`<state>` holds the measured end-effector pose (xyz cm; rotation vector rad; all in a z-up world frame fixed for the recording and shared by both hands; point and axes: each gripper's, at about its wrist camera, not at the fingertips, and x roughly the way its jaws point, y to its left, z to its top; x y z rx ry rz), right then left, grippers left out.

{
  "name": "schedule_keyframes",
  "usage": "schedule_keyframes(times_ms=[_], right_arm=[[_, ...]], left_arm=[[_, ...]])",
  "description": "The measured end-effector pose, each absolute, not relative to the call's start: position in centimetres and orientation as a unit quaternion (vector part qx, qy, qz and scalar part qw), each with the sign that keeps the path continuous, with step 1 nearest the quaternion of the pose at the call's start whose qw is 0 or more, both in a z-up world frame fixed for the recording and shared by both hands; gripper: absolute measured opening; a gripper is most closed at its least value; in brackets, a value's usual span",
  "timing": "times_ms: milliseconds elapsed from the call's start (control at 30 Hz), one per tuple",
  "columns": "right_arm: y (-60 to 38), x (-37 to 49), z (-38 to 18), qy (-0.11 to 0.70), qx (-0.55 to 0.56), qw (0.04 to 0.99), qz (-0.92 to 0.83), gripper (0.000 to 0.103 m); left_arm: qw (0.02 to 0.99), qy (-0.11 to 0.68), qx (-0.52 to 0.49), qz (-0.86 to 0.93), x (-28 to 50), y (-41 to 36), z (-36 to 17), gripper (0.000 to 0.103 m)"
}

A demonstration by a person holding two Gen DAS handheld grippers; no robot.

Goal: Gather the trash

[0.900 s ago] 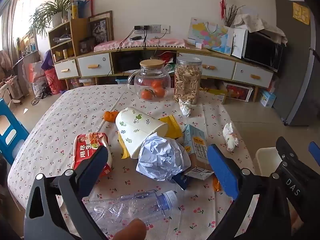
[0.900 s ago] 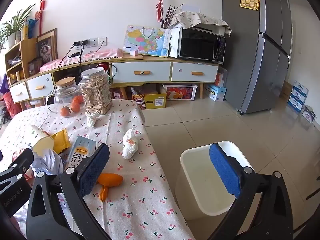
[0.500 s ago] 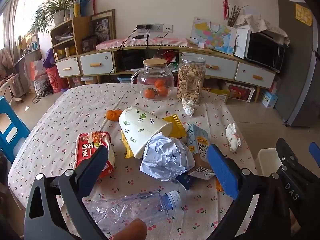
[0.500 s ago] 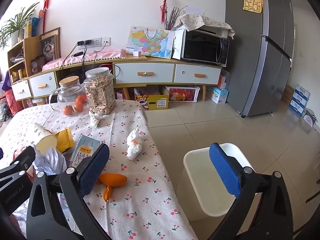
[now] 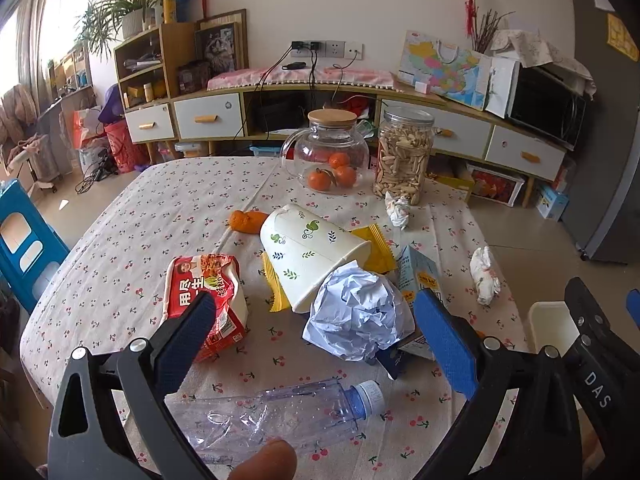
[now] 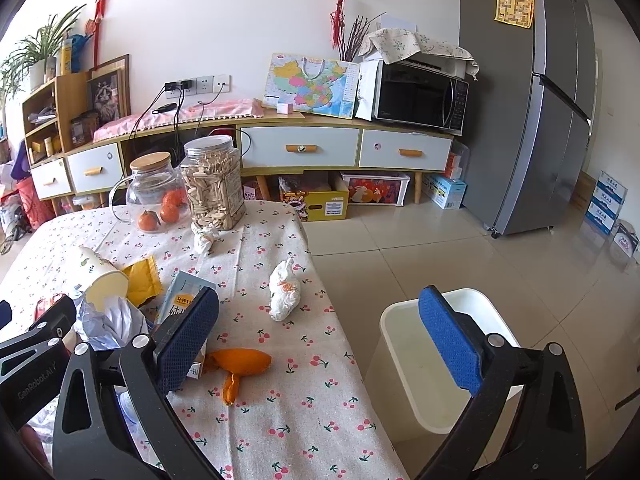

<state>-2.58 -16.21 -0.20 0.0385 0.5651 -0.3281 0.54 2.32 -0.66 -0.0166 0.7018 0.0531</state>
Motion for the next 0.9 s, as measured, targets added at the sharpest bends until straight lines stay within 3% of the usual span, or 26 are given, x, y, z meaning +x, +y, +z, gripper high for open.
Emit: schedule_keyframes(times_ms=[900], right_arm=[[-14.7,-1.8,-0.6,0.283,0.015,0.947,-0.15,0.096]], left_arm=[[0.934,0.354,-0.021,0.039,1.0,3.9,-0.6,0.096]])
